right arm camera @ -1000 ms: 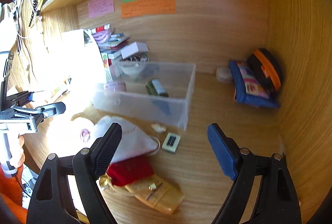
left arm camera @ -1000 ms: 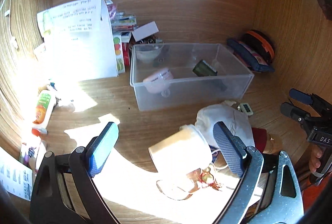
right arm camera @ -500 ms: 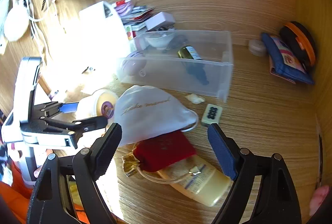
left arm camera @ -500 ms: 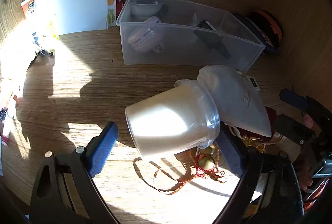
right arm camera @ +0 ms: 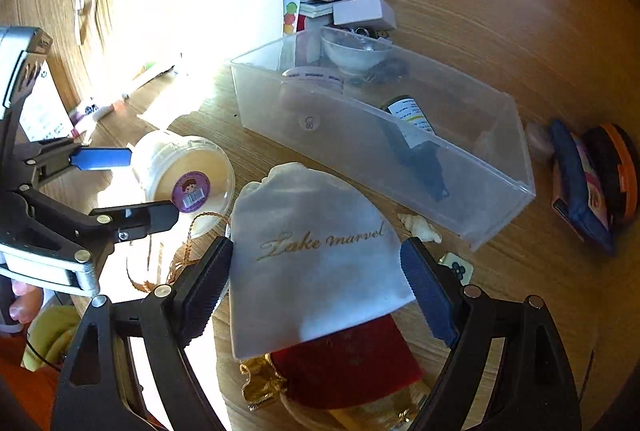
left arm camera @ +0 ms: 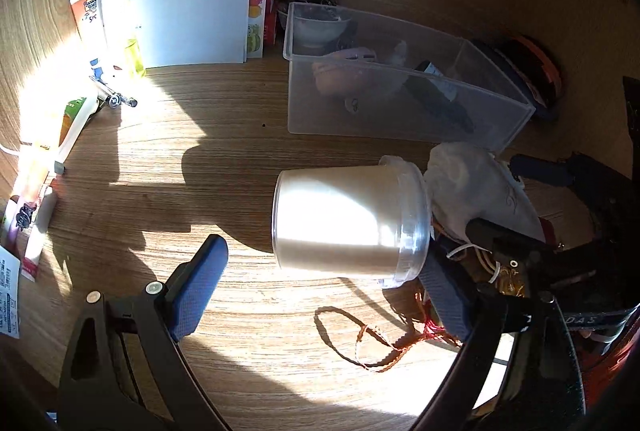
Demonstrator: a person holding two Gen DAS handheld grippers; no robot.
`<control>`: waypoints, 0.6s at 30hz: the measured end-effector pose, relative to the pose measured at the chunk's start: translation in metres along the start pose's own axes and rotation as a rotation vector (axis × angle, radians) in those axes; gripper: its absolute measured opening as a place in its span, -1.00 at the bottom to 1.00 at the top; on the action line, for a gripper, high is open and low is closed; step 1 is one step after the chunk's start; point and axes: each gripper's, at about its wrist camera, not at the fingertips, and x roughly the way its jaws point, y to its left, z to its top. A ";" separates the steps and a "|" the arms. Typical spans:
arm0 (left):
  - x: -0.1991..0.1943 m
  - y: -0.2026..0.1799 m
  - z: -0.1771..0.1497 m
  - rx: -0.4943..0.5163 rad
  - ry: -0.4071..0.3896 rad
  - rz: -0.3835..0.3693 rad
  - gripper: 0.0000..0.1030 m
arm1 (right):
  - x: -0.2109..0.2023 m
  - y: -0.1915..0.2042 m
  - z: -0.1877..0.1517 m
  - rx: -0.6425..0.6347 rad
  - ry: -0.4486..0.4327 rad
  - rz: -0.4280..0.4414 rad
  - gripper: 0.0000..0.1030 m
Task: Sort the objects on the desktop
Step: 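Close the left tool on the white tub while the right tool grasps the drawstring bag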
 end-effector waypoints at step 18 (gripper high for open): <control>0.024 -0.010 0.010 0.018 0.024 -0.009 0.27 | 0.022 0.002 0.010 -0.018 0.048 0.033 0.21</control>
